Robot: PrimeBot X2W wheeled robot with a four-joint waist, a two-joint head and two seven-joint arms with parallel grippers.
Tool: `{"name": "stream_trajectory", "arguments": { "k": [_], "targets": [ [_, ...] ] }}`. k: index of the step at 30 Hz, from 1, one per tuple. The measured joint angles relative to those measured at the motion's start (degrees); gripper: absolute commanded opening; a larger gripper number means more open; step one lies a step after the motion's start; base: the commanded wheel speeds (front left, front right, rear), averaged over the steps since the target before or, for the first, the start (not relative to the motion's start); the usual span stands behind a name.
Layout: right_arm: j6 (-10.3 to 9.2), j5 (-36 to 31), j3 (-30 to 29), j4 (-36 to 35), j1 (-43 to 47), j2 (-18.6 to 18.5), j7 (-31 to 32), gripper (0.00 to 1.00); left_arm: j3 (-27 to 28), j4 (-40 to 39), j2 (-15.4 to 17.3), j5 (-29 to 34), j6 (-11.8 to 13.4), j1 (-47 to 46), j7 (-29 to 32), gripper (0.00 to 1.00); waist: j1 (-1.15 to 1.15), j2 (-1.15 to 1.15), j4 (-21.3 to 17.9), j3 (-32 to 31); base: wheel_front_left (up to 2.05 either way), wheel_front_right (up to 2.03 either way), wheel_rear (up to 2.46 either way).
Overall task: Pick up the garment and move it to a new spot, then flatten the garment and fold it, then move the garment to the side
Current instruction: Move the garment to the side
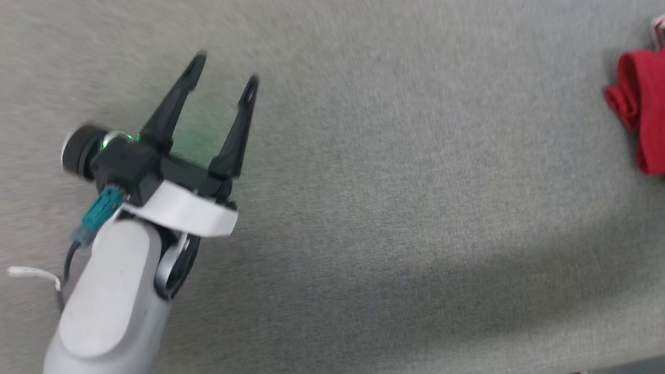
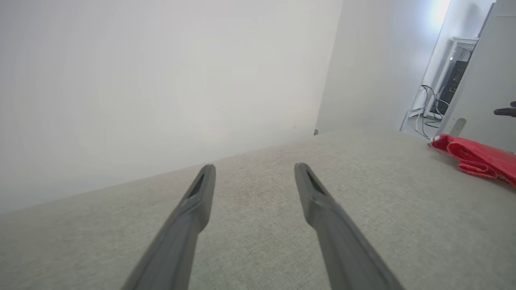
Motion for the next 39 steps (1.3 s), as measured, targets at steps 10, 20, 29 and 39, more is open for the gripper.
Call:
{"name": "stream_trajectory", "arguments": {
  "k": [10,20,29,39],
  "targets": [
    [0.0,4.8,9.8,-10.0,11.6,3.6,-1.5,1.0,6.2,2.2,-3.3,0.6,0.0,11.8,0.0,1.0,0.0,0.0,5.7,-11.4,0.0,0.0,0.0],
    [0.0,2.6,12.8,-17.0,24.2,10.5,-7.3,1.0,10.4,4.6,-5.6,2.0,0.0,21.8,0.0,1.0,0.0,0.0,12.5,-19.3,0.0,0.0,0.0],
    [0.0,1.0,9.7,-22.3,35.6,16.0,-11.2,1.0,14.4,5.7,-6.3,2.0,0.0,28.7,0.0,1.0,-0.01,0.0,15.8,-25.8,0.0,0.0,0.0],
    [0.0,0.6,0.7,-35.0,46.8,20.6,-12.9,1.0,17.1,5.0,-6.5,1.6,0.0,35.0,0.0,1.0,0.0,0.0,17.2,-31.1,0.0,0.0,0.0]
  ]
}}
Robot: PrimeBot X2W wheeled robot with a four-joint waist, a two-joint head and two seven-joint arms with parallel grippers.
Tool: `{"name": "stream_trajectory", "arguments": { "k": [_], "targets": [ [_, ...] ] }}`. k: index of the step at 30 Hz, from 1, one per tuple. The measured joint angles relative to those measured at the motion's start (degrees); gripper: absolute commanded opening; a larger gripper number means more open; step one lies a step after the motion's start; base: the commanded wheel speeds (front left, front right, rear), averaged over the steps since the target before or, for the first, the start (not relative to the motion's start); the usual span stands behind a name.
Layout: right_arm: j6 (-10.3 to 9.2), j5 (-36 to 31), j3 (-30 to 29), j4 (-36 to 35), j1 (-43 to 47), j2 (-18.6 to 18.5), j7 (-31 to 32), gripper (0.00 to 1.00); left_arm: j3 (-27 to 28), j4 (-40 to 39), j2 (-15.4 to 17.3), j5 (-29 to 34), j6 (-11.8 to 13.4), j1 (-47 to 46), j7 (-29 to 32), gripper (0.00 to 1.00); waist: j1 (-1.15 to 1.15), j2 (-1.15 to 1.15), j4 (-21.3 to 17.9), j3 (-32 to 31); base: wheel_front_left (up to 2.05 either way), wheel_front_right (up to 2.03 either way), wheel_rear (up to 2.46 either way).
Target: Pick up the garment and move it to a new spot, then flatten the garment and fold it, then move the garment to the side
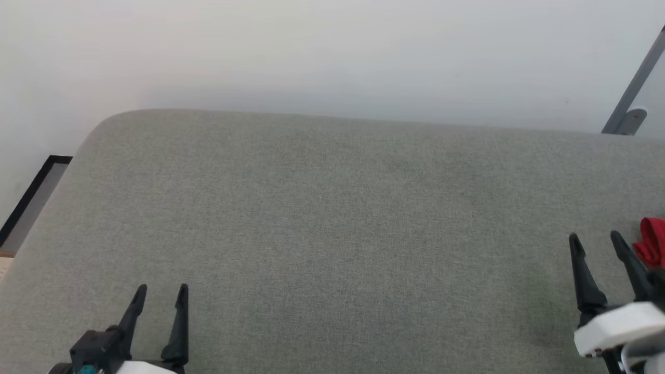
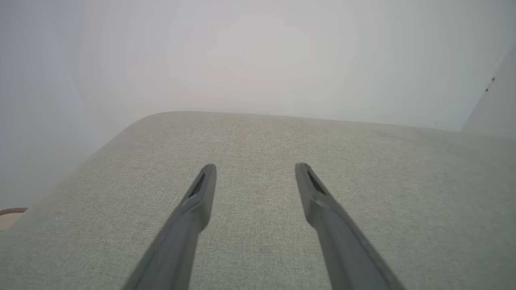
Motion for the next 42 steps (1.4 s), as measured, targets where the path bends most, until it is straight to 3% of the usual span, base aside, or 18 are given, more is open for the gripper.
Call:
{"name": "stream_trajectory", "arguments": {
  "k": [14,33,34,42],
  "targets": [
    [0.0,-1.4,-7.4,-16.3,11.8,4.6,4.5,1.0,0.4,-6.2,1.6,-1.6,0.0,4.8,0.0,1.0,0.0,0.0,0.8,-1.7,0.0,0.0,0.0],
    [0.0,-1.7,-7.8,-20.5,12.7,5.4,6.6,1.0,0.3,-6.7,0.7,-1.5,0.0,5.6,0.0,1.0,0.0,0.0,0.5,-0.6,0.0,0.0,0.0],
    [0.0,-1.7,-7.8,-20.6,12.7,5.4,6.7,0.0,0.4,-6.9,0.7,-1.5,0.0,5.6,0.0,0.0,0.0,0.0,0.5,-0.6,0.0,0.0,0.0],
    [0.0,0.9,-7.1,-17.0,13.2,7.1,7.4,0.0,-0.2,-4.1,-1.1,-4.2,0.0,5.9,1.0,0.0,0.0,0.0,0.3,-0.5,0.0,0.0,0.0]
  ]
}}
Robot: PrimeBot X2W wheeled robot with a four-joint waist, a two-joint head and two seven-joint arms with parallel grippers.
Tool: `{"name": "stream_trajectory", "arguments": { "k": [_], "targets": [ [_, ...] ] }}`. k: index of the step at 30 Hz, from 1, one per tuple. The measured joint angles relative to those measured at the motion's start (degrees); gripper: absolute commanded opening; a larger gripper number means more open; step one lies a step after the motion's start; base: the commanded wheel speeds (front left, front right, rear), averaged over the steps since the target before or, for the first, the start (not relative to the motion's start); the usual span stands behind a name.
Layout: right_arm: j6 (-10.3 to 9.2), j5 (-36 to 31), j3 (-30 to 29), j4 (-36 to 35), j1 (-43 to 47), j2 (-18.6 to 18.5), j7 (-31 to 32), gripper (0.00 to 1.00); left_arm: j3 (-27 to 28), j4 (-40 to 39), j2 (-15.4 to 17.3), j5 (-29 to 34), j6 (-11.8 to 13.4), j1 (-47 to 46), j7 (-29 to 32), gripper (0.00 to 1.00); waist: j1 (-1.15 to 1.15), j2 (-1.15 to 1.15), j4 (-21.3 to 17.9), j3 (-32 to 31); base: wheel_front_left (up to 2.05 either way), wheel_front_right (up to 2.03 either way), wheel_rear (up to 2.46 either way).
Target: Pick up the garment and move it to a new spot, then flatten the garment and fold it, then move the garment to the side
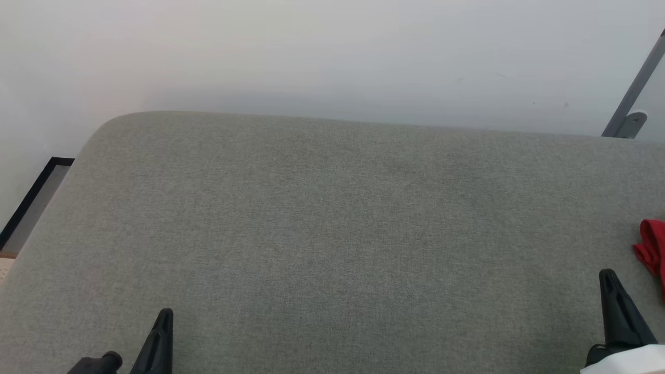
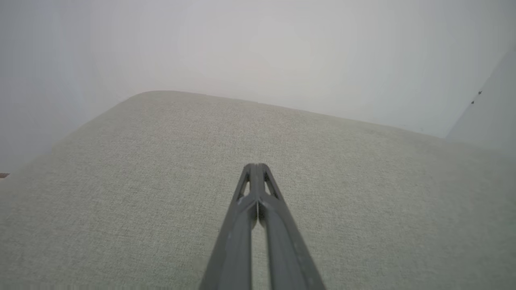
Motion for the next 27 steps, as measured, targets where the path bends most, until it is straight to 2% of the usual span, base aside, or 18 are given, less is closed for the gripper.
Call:
{"name": "stream_trajectory", "arguments": {
  "k": [12,27],
  "targets": [
    [-0.01,11.8,0.4,1.9,-1.8,0.9,2.0,0.0,0.6,1.0,-0.8,-12.5,0.0,-1.8,2.8,0.0,0.0,0.0,-0.6,0.2,0.0,0.0,0.0],
    [-0.01,24.5,0.9,4.0,-4.3,2.1,4.4,0.0,1.5,2.3,-1.6,-25.2,0.0,-4.6,6.0,0.0,0.0,0.0,-1.5,0.4,0.0,0.0,0.0]
  ]
}}
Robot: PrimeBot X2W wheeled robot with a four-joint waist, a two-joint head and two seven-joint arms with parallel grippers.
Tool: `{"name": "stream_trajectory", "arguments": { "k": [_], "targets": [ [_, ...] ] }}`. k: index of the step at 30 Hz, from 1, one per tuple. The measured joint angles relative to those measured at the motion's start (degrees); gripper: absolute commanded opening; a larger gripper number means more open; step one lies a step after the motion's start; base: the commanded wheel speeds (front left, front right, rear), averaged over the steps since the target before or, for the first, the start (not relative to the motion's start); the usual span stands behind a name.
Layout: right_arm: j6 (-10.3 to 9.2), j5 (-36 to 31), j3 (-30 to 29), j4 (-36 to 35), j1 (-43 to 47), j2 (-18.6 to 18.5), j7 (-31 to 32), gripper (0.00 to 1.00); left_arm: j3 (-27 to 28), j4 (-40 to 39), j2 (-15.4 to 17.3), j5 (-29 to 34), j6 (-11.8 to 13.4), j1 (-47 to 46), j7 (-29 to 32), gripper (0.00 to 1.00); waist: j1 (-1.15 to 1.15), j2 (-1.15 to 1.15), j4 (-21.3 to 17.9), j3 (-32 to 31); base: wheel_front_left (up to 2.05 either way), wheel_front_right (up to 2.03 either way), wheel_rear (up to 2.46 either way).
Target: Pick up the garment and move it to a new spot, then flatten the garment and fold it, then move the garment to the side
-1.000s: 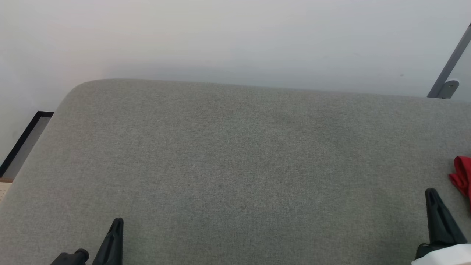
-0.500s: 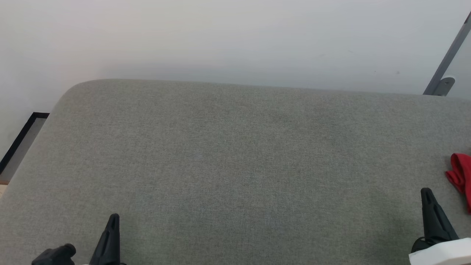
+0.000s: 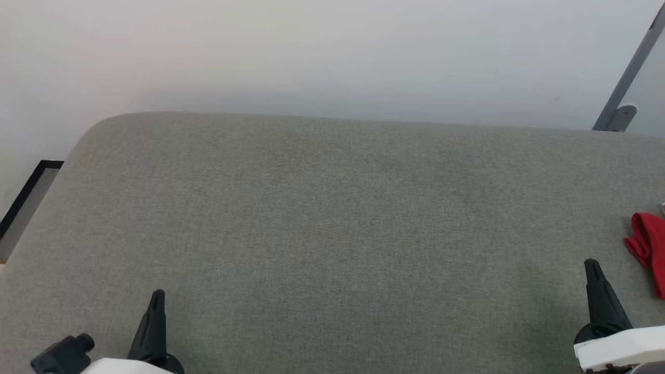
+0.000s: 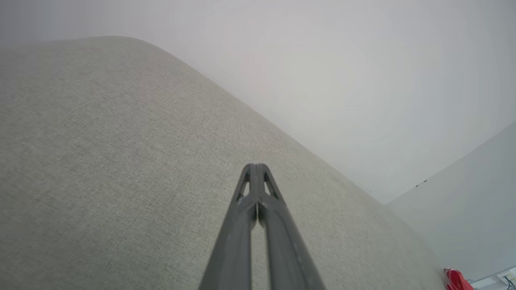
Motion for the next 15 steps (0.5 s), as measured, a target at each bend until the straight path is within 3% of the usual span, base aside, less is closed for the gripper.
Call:
{"name": "stream_trajectory", "arguments": {
  "k": [15],
  "targets": [
    [0.0,10.7,0.6,1.8,-2.3,1.0,1.9,0.0,1.0,0.7,-1.0,-10.9,0.0,-2.4,2.7,0.0,0.0,0.0,-0.8,0.2,0.0,0.0,0.0]
  ]
}}
